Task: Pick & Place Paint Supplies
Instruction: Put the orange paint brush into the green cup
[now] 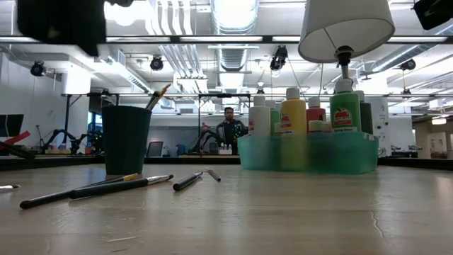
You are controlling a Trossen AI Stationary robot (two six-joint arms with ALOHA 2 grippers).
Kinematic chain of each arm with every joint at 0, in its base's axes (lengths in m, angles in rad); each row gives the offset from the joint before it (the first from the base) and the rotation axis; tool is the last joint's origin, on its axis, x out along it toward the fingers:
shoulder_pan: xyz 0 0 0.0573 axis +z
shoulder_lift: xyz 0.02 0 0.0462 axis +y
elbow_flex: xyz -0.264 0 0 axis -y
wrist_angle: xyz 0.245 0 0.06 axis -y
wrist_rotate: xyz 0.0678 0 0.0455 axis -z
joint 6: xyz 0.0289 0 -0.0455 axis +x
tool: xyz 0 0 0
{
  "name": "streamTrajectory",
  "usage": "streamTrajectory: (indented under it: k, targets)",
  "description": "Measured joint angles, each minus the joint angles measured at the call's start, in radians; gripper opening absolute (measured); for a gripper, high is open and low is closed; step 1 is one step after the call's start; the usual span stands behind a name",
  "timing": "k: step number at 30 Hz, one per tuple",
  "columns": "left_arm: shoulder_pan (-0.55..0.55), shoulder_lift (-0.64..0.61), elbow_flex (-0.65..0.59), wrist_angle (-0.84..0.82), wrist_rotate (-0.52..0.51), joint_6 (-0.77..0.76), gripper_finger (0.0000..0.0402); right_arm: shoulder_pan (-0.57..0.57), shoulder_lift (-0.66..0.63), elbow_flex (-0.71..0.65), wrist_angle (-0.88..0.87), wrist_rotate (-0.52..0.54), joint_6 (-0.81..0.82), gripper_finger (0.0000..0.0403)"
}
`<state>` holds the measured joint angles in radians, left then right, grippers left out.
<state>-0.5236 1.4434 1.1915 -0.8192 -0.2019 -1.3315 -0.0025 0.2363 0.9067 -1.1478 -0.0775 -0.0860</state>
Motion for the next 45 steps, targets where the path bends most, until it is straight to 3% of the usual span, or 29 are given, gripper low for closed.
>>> streamTrajectory:
  k: [5,13,23,45]
  targets:
    - [0.000,0.076,-0.001,-0.024,0.088,-0.225,0.0107,0.000,0.000,0.000,0.000,0.000,0.000,0.0008]
    - [0.035,0.125,-0.001,-0.073,0.084,-0.416,0.0107,0.000,0.000,0.000,0.000,0.000,0.000,0.0008]
    - [0.110,0.135,-0.002,-0.078,0.080,-0.381,0.0107,0.000,0.000,0.000,0.000,0.000,0.000,0.0008]
    - [0.167,0.135,-0.003,-0.071,0.059,-0.294,0.0107,0.000,0.000,0.000,0.000,0.000,0.000,0.0008]
